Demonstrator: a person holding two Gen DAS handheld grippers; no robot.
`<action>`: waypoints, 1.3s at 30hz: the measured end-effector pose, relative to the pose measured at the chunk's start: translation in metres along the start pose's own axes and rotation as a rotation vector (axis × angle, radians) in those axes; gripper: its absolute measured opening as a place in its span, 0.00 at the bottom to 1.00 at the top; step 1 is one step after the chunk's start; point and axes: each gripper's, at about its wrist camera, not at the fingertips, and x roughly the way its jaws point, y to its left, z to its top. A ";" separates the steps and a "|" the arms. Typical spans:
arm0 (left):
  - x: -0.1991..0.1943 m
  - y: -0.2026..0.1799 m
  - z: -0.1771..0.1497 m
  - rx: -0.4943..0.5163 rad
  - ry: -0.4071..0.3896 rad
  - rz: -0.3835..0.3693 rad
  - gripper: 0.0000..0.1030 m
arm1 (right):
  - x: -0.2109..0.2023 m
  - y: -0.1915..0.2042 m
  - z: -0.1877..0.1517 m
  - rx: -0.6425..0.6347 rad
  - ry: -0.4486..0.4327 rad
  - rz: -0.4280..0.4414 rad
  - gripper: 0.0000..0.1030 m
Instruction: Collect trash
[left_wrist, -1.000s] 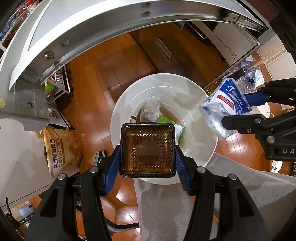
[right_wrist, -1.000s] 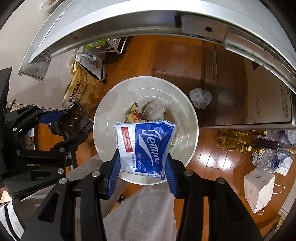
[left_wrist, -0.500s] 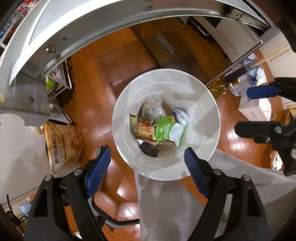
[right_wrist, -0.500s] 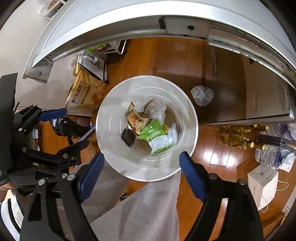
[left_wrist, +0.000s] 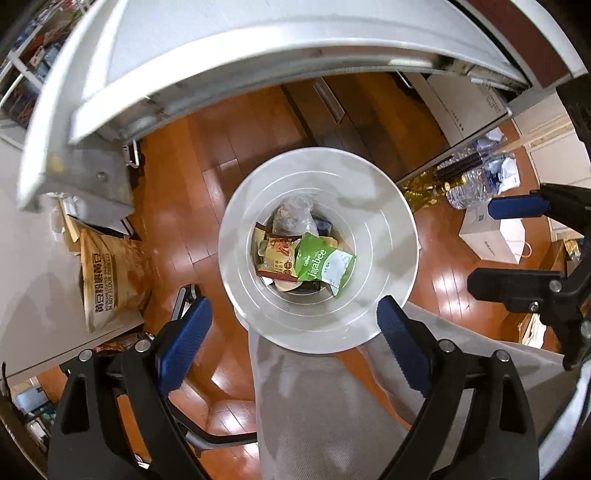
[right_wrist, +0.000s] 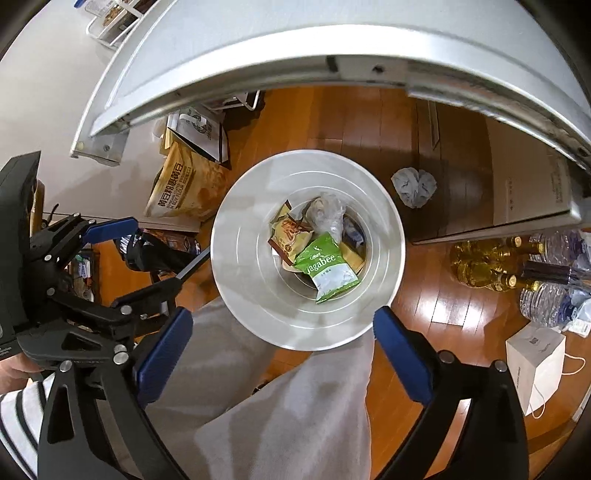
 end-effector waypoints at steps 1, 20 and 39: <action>-0.006 0.000 -0.001 -0.005 -0.012 -0.001 0.89 | -0.007 0.000 0.000 -0.002 -0.013 0.001 0.94; -0.106 0.044 0.022 -0.144 -0.269 0.086 0.89 | -0.107 0.008 0.027 -0.003 -0.250 -0.013 0.95; -0.159 0.070 0.063 -0.219 -0.574 0.266 0.89 | -0.165 0.016 0.073 -0.008 -0.621 -0.087 0.95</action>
